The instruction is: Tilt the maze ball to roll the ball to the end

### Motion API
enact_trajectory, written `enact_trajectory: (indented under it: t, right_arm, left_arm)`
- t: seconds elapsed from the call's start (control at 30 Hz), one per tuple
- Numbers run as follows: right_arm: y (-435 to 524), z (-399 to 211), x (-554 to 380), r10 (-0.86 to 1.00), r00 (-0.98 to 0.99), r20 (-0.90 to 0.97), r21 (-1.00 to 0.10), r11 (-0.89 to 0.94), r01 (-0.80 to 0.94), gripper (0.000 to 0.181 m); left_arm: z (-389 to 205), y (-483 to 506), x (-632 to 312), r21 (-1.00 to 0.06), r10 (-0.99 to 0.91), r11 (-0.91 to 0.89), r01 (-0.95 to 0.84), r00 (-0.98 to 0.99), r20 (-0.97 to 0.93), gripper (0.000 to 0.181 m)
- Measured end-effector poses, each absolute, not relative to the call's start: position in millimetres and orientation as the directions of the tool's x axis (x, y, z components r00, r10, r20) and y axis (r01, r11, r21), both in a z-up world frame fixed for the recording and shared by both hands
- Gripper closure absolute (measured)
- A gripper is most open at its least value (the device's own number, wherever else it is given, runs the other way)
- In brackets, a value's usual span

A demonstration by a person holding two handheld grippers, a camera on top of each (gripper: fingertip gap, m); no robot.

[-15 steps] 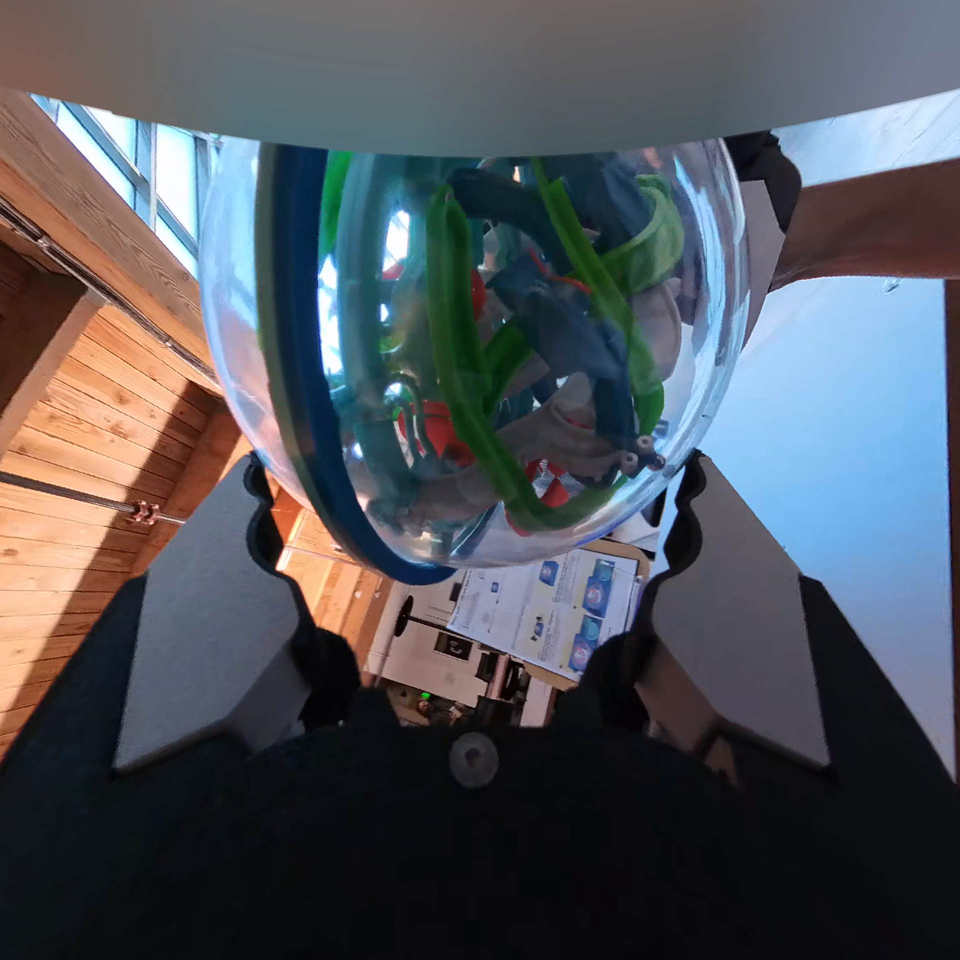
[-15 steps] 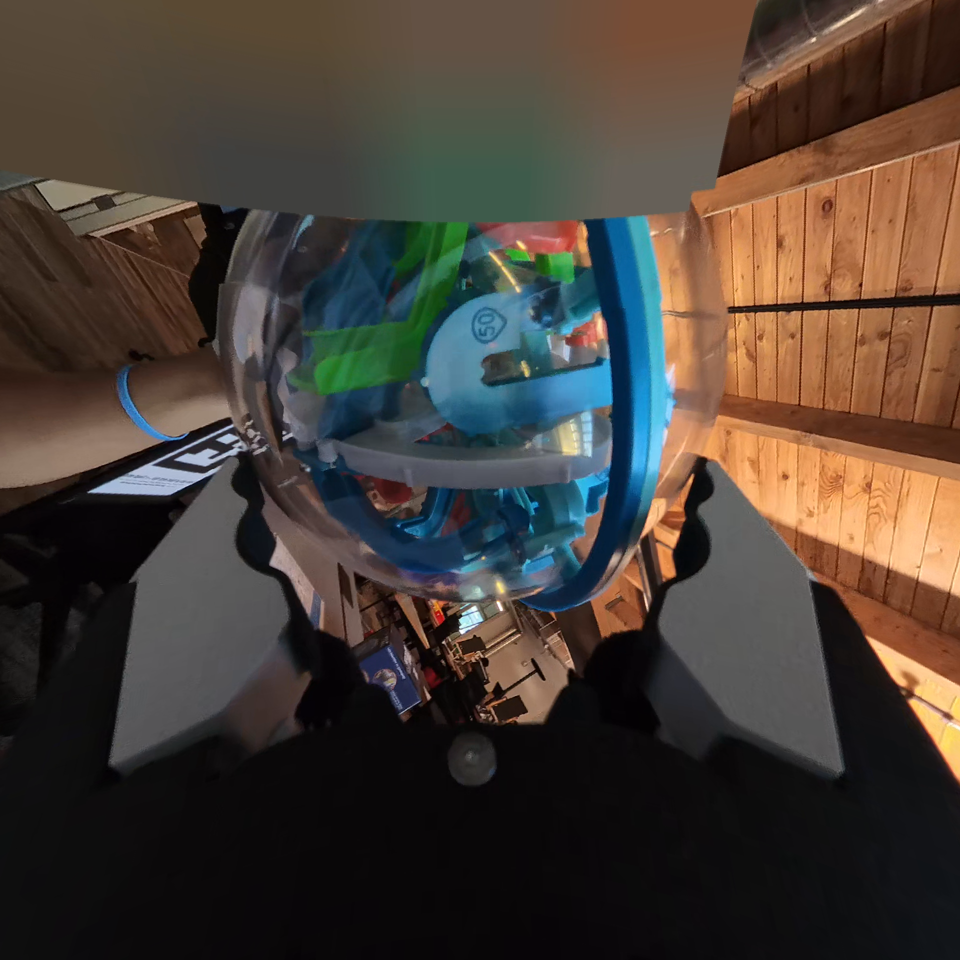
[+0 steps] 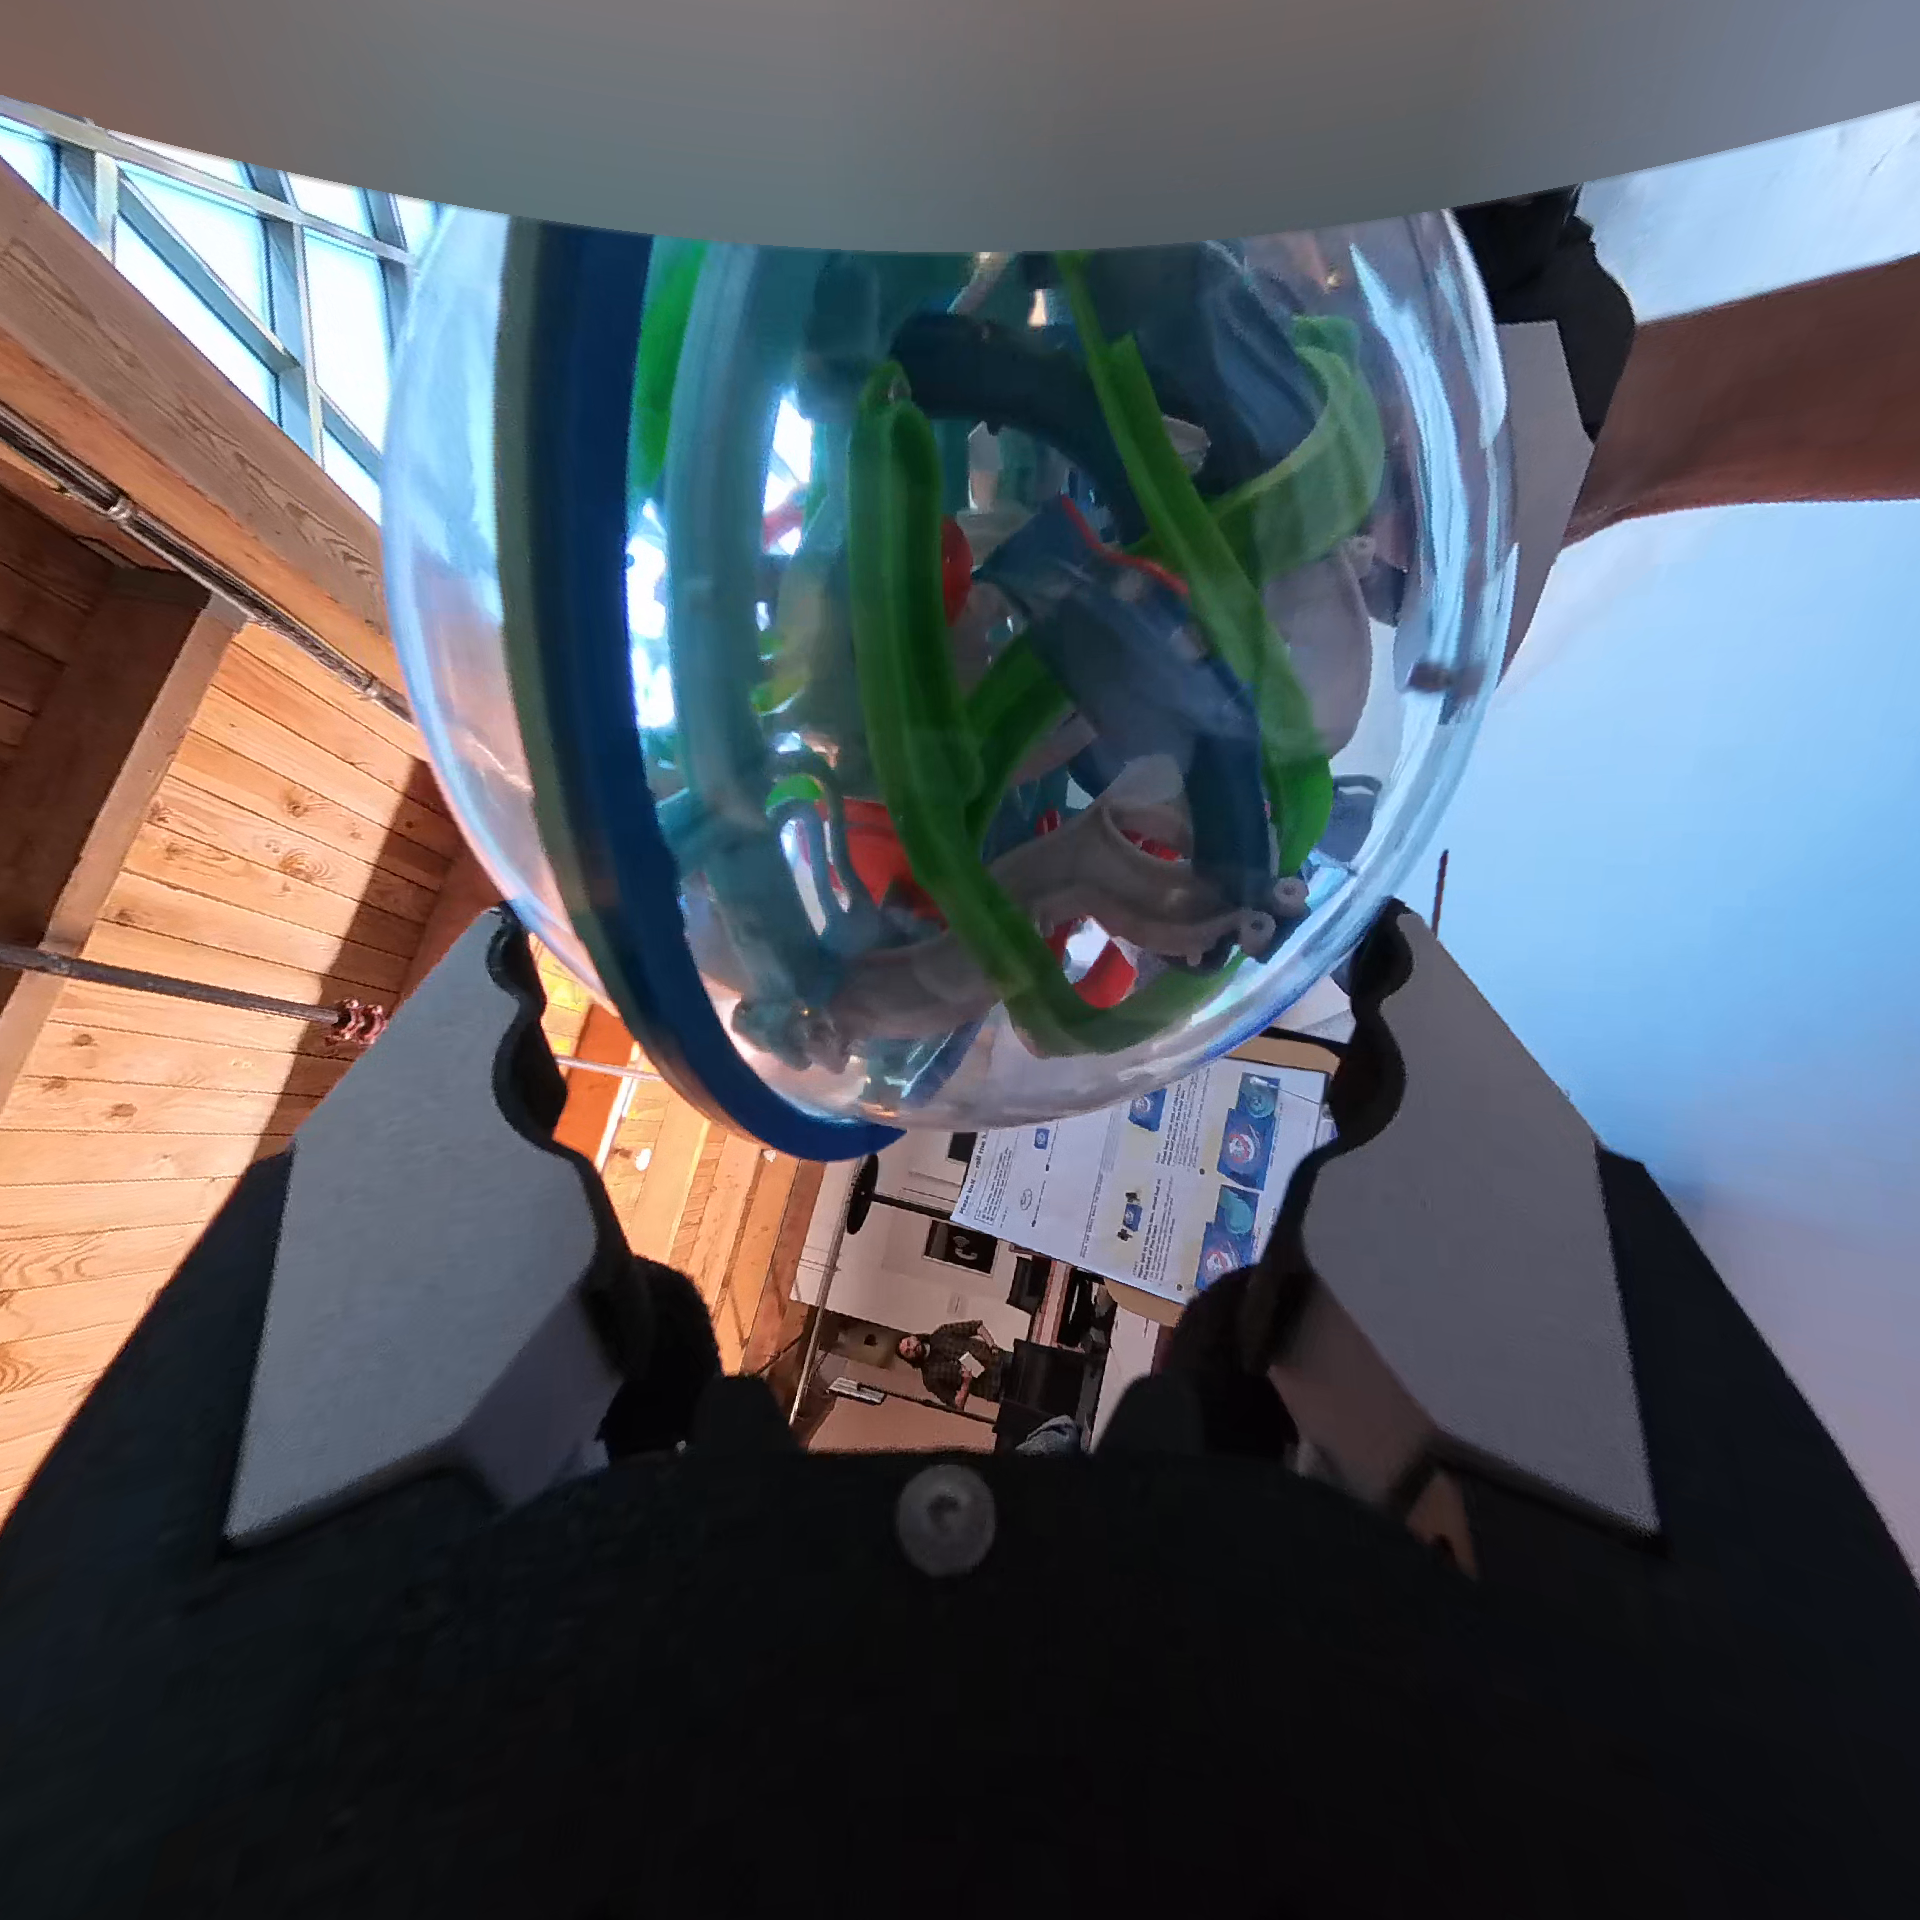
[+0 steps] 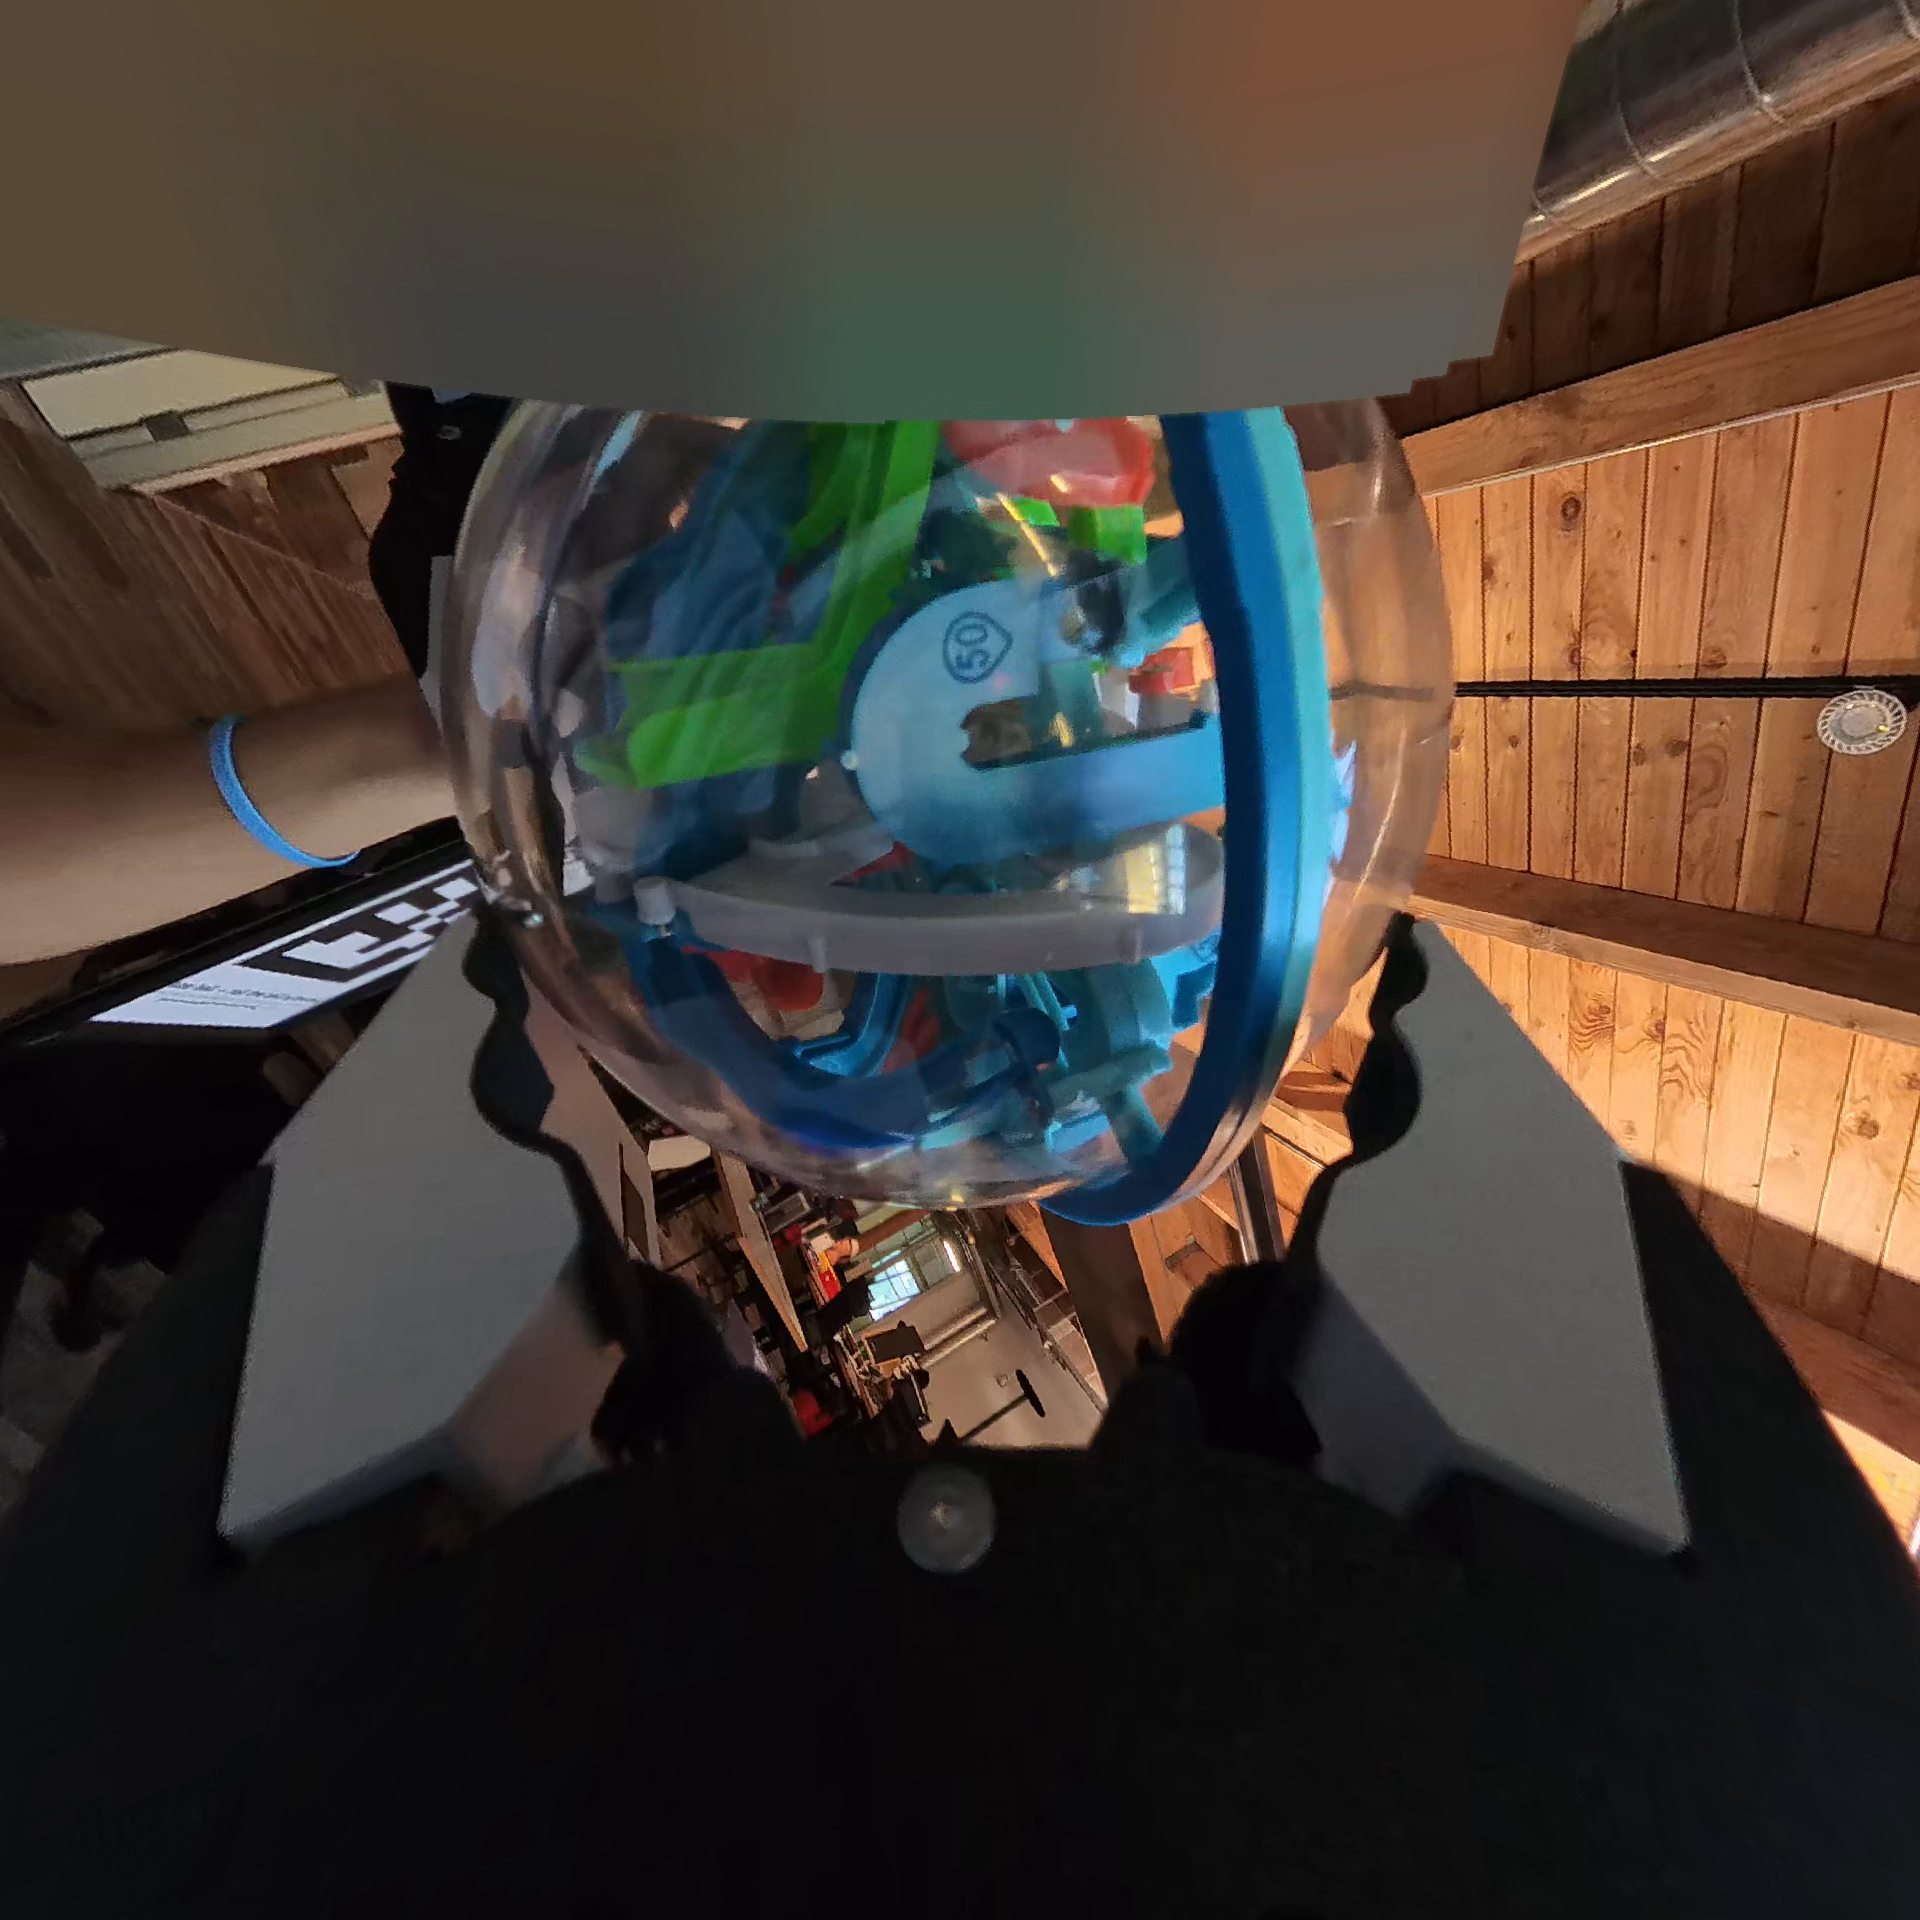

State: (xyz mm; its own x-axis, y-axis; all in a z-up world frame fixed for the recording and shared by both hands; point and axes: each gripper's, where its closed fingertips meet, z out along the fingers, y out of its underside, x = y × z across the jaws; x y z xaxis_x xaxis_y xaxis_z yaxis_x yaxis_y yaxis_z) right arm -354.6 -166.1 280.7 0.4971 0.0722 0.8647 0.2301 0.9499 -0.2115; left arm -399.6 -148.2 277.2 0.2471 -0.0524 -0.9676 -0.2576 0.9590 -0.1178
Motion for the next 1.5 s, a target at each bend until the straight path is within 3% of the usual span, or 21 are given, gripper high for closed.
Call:
enact_trajectory:
  t: [0.43,1.0,1.5]
  right_arm:
    - [-153,275,-329,0.331,0.581,0.744,-0.37,0.928,-0.055,0.027]
    - [-114,249,-310,0.66,0.575,0.484,-0.537,0.742,-0.401,0.027]
    - [-102,257,-312,0.77,0.535,0.349,-0.596,0.623,-0.507,0.028]
  left_arm:
    - [281,-155,-372,-0.14,-0.115,0.941,-0.307,0.098,-0.988,0.032]
    - [270,-136,-333,-0.193,-0.265,0.868,-0.458,-0.098,-0.959,0.03]
    - [279,-124,-324,-0.284,-0.374,0.83,-0.48,-0.101,-0.922,0.025]
